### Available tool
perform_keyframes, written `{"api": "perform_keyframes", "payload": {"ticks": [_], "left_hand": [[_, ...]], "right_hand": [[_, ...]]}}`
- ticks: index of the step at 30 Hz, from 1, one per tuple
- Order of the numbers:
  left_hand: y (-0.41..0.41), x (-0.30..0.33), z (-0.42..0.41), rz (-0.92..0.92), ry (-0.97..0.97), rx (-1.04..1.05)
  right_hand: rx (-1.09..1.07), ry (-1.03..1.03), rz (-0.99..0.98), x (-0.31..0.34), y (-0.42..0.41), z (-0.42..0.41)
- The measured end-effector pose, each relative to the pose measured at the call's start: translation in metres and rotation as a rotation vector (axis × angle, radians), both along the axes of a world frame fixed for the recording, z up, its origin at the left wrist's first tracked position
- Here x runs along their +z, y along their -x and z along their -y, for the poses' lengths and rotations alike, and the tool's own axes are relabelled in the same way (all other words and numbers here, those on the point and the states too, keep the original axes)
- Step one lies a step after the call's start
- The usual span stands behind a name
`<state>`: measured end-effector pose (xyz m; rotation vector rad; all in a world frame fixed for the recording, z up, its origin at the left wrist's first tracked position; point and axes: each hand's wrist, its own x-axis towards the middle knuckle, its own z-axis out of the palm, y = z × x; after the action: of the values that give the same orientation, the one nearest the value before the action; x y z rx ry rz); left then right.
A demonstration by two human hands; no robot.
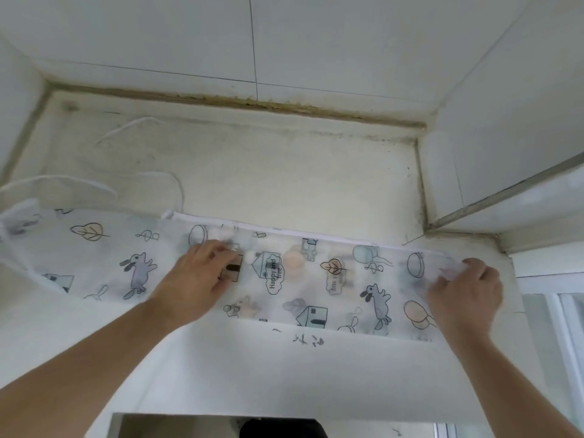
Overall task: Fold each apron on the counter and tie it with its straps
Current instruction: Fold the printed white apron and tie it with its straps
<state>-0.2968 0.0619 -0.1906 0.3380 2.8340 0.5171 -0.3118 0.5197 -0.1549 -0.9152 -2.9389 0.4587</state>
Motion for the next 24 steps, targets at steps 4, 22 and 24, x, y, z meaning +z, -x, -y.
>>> {"api": "perform_keyframes", "payload": {"ticks": [4,22,24], "left_hand": [[-0.013,-0.007,-0.017,-0.011,0.115,0.089],[-0.080,0.003,0.045,0.065,0.130,0.508],[-0.072,0.006,0.056,0.118,0.117,0.632]], "right_hand": [[0.513,-0.136,-0.082,0.001,-0.020,0.090],[0.900,-0.029,0.273,-0.030,-0.064,0.110],[0.843,-0.077,0.263,-0.023,-0.060,0.129]]}}
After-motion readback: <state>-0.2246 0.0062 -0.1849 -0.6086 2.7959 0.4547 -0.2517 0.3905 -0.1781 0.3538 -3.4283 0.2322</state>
